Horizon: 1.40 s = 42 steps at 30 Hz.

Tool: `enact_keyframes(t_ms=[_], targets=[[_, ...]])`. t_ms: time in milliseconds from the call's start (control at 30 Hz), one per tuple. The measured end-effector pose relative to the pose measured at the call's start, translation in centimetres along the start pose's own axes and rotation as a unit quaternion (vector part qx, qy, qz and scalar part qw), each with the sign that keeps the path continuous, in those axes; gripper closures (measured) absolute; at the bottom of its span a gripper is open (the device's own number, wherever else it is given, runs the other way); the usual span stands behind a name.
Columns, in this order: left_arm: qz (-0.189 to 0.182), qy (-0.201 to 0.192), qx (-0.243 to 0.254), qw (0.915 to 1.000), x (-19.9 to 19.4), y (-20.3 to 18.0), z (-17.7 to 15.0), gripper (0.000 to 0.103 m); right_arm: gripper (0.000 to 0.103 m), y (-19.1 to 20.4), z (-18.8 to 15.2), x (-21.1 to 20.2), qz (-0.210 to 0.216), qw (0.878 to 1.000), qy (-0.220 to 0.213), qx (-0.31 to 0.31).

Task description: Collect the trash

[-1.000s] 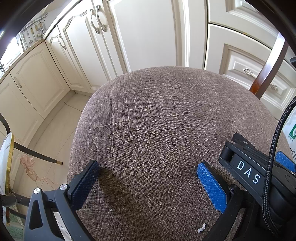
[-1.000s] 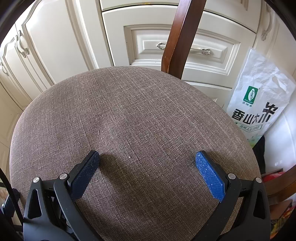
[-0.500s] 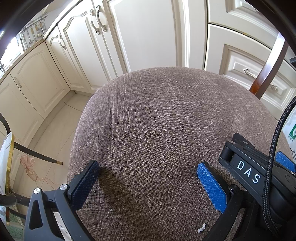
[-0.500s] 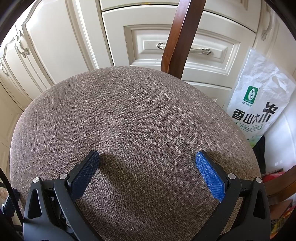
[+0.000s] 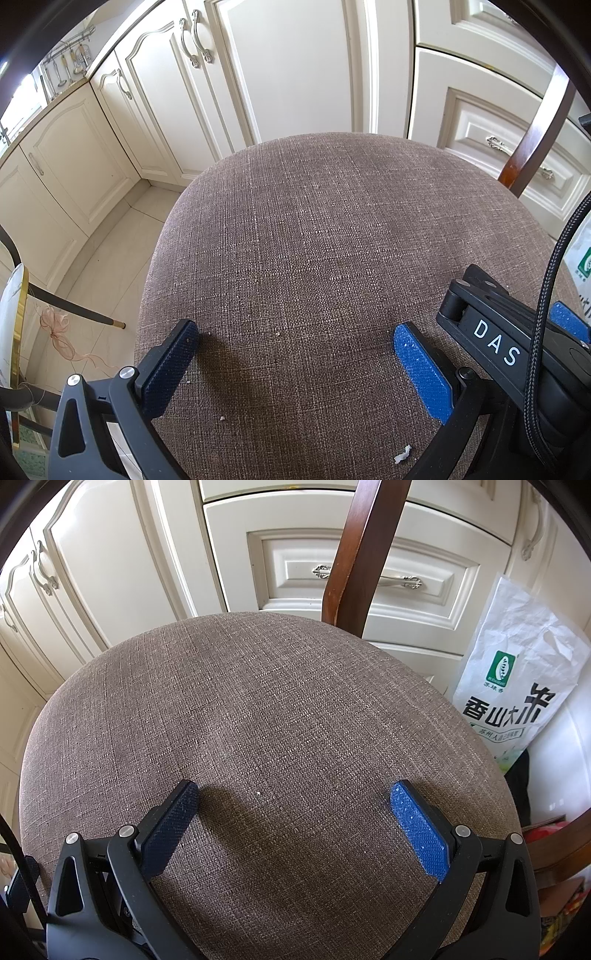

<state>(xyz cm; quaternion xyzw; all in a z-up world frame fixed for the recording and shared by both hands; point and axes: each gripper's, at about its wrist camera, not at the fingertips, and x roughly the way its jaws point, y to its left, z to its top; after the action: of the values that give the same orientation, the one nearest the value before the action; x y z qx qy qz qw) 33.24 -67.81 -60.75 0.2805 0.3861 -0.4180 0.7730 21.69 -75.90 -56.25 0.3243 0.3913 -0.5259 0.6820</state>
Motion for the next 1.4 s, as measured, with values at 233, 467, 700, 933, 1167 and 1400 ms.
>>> enact_keyframes(t_ms=[233,467,700,933,1167,1400], targets=[[0.001,0.0,-0.001,1.0,0.05,-0.12,-0.02,0.0,0.0,0.02,0.03,0.02,0.0,1.0,0.0,0.0],[0.002,0.0,-0.001,1.0,0.1,-0.24,-0.03,0.0,0.0,0.03,0.06,0.03,0.0,1.0,0.0,0.0],[0.003,0.0,-0.002,1.0,0.07,-0.28,-0.06,0.0,0.0,0.07,0.09,0.04,0.0,1.0,0.0,0.0],[0.005,0.0,-0.003,1.0,-0.07,-0.21,-0.08,0.0,0.0,0.07,0.1,0.06,0.0,1.0,0.0,0.0],[0.006,0.0,-0.003,1.0,-0.01,-0.33,-0.1,0.0,0.0,0.09,0.12,0.07,0.0,1.0,0.0,0.0],[0.007,0.0,-0.004,1.0,-0.24,-0.18,-0.13,0.0,0.0,0.1,0.13,0.08,0.0,1.0,0.0,0.0]])
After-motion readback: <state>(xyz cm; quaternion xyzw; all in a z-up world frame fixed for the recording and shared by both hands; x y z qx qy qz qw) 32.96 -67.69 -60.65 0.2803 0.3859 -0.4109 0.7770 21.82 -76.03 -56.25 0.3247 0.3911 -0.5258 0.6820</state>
